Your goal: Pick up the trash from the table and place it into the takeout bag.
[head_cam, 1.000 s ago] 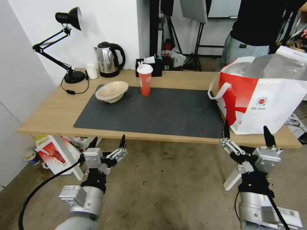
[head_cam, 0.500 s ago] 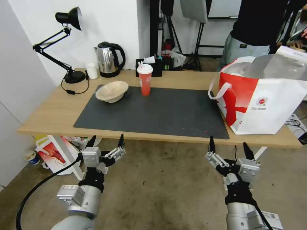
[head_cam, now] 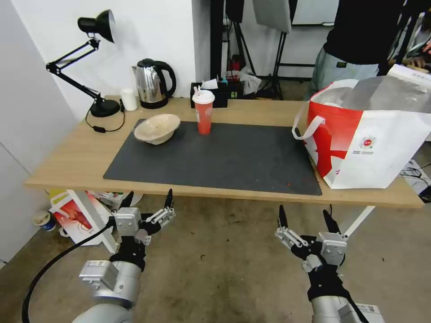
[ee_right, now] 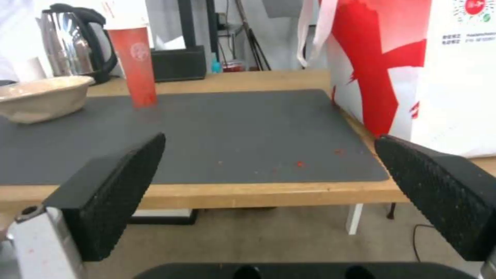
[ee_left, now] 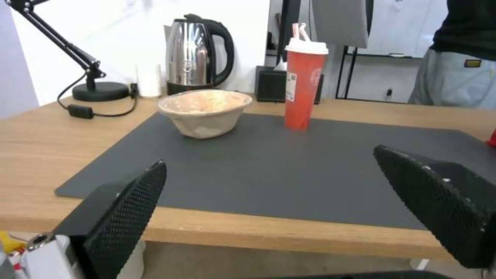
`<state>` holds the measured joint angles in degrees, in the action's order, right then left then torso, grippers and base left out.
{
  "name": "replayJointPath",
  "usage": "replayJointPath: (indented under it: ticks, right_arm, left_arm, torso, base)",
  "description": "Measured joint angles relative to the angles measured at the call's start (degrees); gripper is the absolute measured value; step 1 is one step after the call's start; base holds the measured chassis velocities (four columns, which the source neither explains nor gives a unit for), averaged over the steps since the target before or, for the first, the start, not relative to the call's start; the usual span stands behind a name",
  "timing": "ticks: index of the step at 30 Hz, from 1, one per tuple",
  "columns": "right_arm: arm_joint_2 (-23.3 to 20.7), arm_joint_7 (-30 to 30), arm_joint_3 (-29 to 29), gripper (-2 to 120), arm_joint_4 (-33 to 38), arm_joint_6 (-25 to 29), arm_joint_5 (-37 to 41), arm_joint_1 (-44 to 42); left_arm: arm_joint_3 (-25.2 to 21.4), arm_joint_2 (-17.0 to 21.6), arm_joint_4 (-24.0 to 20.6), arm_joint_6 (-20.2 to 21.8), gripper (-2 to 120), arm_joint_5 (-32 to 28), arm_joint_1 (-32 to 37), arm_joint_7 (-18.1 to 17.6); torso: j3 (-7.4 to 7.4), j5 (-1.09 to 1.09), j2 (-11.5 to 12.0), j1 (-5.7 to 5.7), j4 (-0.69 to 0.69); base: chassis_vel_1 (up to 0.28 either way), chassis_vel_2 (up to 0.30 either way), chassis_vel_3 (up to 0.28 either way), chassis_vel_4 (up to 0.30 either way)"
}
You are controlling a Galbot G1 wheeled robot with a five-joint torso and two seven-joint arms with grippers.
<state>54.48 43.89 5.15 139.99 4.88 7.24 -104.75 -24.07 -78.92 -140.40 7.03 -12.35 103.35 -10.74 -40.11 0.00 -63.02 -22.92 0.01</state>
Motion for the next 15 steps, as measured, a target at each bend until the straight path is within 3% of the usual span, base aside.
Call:
replayJointPath:
  ticks: [15]
  right_arm:
    - [-0.4, -1.0, -1.1, 100, -2.8, 0.1, 0.2, 2.6]
  left_arm:
    - [0.1, -0.1, 0.2, 0.0, 100, 0.1, 0.0, 0.0]
  torso:
    - [0.00, -0.01, 0.0, 0.00, -0.01]
  base:
    - [0.000, 0.000, 0.000, 0.000]
